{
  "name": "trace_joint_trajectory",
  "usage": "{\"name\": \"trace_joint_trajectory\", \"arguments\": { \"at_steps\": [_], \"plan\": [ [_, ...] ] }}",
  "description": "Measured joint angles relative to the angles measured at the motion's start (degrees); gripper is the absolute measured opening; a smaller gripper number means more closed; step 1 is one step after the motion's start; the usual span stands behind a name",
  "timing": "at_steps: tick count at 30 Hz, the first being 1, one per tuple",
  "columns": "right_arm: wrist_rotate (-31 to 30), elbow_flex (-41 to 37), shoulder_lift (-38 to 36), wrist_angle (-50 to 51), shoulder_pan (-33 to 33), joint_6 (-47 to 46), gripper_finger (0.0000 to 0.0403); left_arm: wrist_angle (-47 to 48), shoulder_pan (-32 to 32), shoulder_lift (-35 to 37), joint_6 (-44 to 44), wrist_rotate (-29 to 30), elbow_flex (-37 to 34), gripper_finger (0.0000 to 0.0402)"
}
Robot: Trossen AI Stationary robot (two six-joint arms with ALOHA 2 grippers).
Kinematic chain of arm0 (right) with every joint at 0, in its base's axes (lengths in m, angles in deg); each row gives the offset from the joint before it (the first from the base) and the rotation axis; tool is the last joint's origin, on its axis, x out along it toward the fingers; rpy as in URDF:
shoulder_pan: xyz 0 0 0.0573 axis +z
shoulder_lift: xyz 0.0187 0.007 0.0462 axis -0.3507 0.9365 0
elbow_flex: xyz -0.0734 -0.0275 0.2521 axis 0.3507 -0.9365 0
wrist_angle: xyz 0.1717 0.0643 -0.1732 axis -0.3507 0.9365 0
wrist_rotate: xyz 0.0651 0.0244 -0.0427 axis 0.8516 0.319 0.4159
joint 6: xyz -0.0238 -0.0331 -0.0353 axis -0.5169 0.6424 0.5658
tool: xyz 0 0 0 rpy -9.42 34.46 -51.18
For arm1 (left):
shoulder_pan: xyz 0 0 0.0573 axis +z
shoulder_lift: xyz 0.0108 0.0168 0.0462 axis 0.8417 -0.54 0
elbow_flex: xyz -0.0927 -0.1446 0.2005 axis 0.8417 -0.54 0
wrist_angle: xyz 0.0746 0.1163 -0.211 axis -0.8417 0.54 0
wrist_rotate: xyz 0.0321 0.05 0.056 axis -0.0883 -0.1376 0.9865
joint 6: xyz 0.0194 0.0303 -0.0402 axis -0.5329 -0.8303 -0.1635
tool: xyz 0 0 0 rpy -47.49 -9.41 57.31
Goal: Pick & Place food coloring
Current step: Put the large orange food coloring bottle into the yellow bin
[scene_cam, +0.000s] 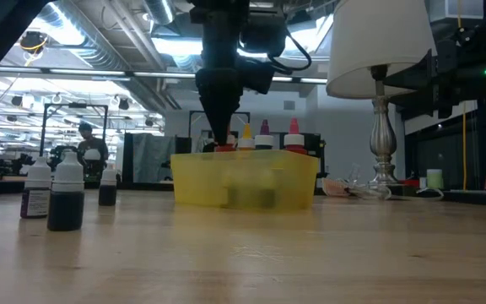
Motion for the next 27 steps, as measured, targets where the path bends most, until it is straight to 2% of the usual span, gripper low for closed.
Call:
{"name": "trace_joint_trajectory", "arguments": {
  "at_steps": [11,27],
  "plan": [
    [0.0,0.0,0.0,0.0,0.0,0.0,0.0381,-0.1,0.1,0.0,-0.2,-0.1,0.0,0.0121],
    [0.0,0.0,0.0,0.0,0.0,0.0,0.0381,0.7,0.5,0.9,2.5,-0.4,0.2,0.0218]
  ]
}}
